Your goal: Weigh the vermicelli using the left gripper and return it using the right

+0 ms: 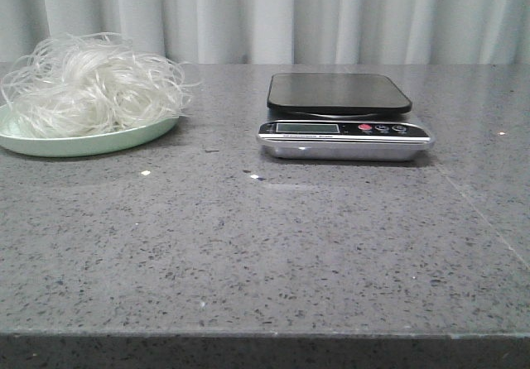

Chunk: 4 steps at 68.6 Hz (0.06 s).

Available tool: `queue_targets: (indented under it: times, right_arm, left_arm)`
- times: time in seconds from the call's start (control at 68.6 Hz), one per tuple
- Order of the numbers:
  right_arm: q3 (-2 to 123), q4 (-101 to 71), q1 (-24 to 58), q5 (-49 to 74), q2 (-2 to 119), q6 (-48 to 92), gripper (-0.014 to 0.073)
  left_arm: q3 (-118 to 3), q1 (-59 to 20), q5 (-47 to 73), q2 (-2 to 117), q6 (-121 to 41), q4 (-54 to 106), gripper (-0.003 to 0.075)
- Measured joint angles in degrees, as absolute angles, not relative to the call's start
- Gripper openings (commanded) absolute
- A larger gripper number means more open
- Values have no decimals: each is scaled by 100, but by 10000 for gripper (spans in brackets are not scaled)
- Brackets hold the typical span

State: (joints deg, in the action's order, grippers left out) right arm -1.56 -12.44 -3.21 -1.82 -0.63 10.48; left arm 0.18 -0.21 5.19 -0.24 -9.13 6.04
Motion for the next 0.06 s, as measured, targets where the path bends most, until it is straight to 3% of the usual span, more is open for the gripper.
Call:
queue_targets:
  times: [0.058]
  right_arm:
    - [-156,-1244,-321,-182,-63,1048,151]
  left_arm:
    - [18,-21,519,-24,-913,604,137]
